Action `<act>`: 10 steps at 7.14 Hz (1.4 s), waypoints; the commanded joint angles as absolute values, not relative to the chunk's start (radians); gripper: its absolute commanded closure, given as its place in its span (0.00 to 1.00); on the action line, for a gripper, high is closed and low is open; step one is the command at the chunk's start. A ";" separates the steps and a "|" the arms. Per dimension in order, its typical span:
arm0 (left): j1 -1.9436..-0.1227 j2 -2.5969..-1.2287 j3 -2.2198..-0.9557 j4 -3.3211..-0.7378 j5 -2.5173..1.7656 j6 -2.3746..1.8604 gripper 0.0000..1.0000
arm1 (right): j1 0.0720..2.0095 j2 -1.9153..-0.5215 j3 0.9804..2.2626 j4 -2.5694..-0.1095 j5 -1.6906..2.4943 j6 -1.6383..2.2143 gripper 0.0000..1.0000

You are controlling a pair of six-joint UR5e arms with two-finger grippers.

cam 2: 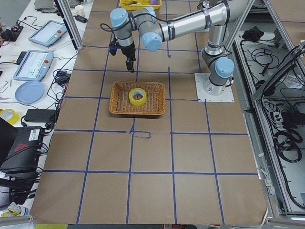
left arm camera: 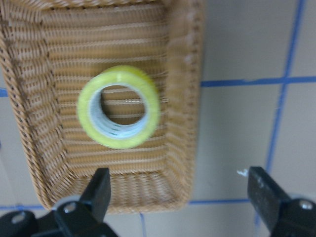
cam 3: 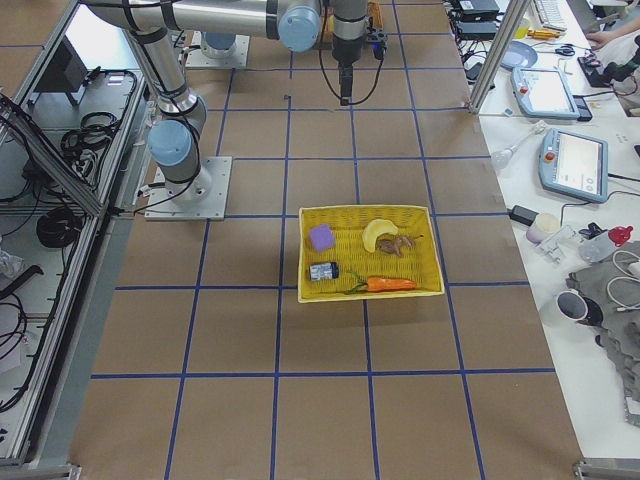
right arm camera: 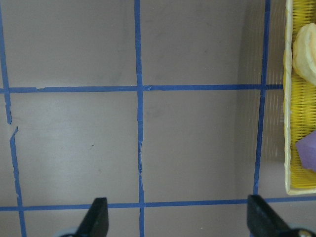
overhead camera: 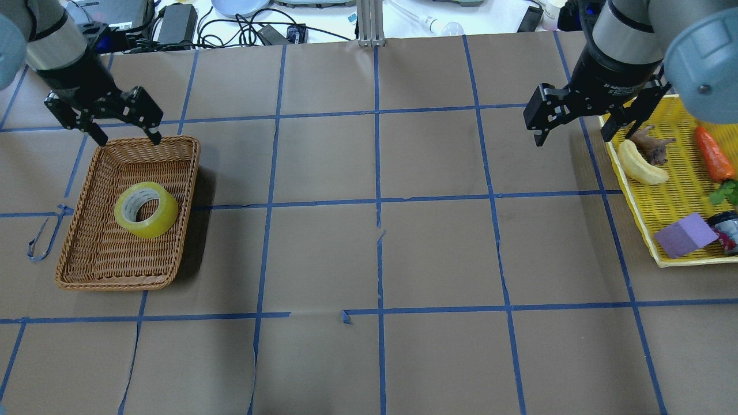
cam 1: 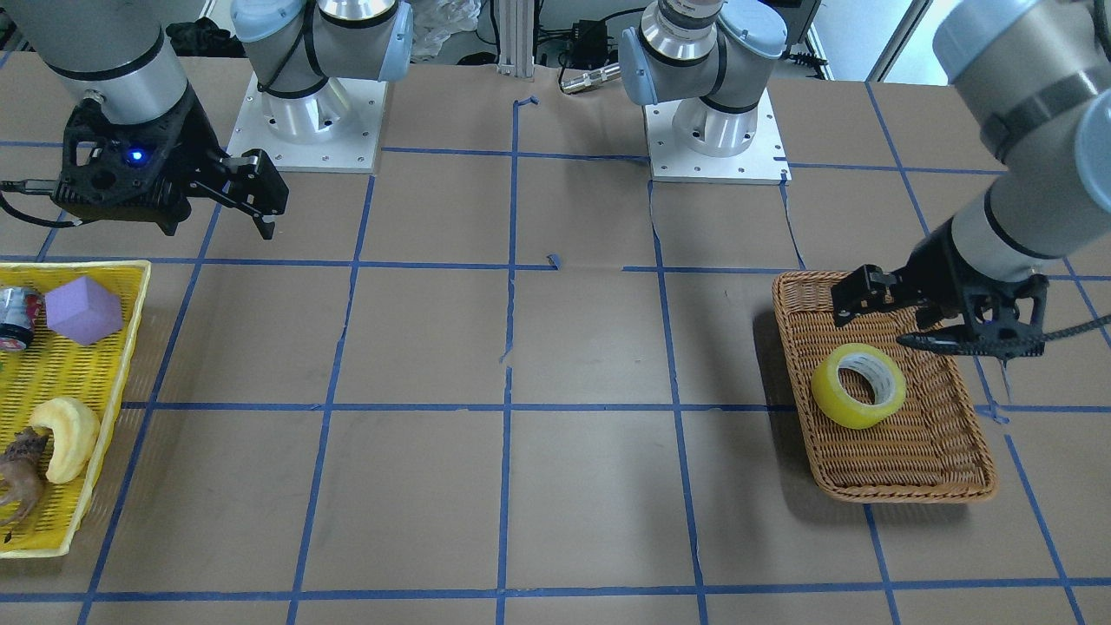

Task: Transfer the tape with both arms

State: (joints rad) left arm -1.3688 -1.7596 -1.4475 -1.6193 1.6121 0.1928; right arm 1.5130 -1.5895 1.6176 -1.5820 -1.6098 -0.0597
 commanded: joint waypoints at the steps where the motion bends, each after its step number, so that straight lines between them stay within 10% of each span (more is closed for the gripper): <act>1: -1.538 -1.711 -1.338 -1.720 1.611 0.020 0.00 | 1.522 -1.597 1.597 -1.526 -1.535 -0.061 0.00; 10: -1.654 -1.652 -1.431 -1.539 1.603 -0.071 0.00 | 1.523 -1.588 1.606 -1.517 -1.589 -0.054 0.00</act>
State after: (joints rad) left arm -1.6536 -1.6548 -1.4292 -1.5377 1.6007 -0.0705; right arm 1.5232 -1.5892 1.6033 -1.5159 -1.5987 -0.0538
